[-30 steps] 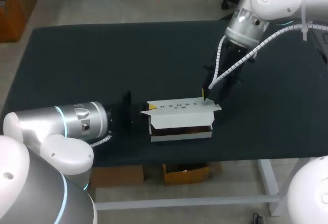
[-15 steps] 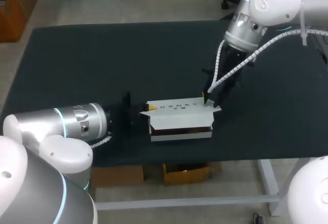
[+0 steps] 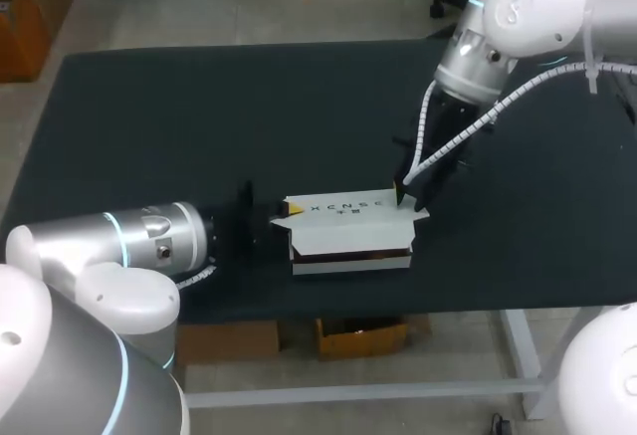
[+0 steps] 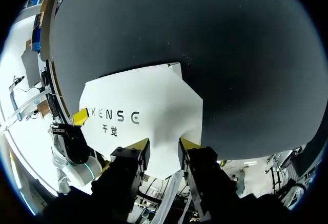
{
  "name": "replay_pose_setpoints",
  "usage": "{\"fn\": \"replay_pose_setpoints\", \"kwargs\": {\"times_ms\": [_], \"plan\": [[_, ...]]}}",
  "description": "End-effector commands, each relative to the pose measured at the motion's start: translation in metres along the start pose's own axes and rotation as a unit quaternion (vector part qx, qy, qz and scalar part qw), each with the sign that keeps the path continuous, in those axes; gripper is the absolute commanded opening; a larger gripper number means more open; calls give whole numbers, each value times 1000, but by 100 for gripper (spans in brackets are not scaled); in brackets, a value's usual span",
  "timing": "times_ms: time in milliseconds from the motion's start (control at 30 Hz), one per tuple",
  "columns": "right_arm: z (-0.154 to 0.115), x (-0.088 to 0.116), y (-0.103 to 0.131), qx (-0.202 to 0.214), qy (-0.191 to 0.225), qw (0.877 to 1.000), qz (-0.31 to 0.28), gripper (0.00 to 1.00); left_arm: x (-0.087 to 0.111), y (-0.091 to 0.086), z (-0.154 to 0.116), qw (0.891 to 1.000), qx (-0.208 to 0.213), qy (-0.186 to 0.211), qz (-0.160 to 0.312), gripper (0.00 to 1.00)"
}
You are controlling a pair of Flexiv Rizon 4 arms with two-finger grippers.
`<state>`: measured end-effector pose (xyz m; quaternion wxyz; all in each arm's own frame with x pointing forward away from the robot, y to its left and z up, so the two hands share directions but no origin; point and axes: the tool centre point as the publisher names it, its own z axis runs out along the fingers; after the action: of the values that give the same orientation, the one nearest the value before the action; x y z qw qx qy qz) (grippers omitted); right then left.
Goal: Assemble the packaging by folding the flat box into shape, placing the metal phone stand inside, and closing the box properly
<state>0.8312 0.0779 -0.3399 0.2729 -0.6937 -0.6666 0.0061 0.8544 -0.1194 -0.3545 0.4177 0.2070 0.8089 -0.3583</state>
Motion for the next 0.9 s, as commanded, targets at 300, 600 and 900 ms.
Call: {"fn": "replay_pose_setpoints", "kwargs": {"times_ms": [300, 600, 900], "plan": [[3, -1, 0, 1, -1, 1000, 4, 32, 5, 1, -10, 1000, -2, -14, 6, 24], [4, -2, 0, -1, -2, 1000, 8, 31, 2, -1, -24, 1000, -6, -26, 8, 24], [4, -1, 0, -5, -2, 1000, 10, 32, 6, 1, -46, 999, -18, -27, 15, 27]]}}
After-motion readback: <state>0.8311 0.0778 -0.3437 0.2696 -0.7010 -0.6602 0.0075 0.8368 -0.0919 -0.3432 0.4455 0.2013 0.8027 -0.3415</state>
